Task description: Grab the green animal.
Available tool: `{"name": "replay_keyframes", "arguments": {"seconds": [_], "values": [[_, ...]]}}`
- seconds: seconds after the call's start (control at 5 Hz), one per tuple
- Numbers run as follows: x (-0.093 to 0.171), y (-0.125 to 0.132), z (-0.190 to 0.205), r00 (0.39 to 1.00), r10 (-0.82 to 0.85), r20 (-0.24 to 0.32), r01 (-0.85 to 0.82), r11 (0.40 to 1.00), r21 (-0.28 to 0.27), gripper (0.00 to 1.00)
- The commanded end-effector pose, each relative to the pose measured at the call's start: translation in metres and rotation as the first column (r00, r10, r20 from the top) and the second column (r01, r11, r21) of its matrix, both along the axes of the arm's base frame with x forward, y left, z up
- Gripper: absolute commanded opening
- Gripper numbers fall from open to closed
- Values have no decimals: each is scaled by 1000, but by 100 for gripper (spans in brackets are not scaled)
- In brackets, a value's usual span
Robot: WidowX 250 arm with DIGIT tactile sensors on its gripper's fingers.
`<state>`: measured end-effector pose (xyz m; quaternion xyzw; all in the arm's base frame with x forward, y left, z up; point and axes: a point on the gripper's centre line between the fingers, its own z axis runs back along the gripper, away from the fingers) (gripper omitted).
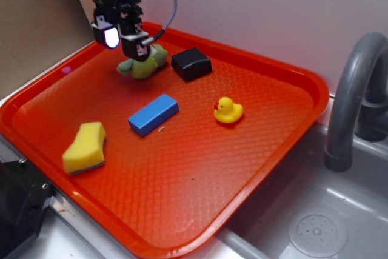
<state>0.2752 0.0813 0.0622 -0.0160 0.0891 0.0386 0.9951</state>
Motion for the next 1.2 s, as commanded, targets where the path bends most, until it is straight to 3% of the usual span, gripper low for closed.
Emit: {"name": "replay_keyframes", "arguments": {"seconds": [0.0,0.2,0.4,0.6,0.8,1.0], "values": [[19,-29,-22,999,3,40,1,995,-98,96],[18,-26,-29,999,26,38,-23,997,-71,0],[20,-27,-20,998,29,51,-26,998,-61,0],[11,-30,19,995,89,40,-88,996,-31,0],[3,-33,69,978,196,76,-198,980,11,0],[-4,-18,119,950,286,122,-282,958,-45,0]]}}
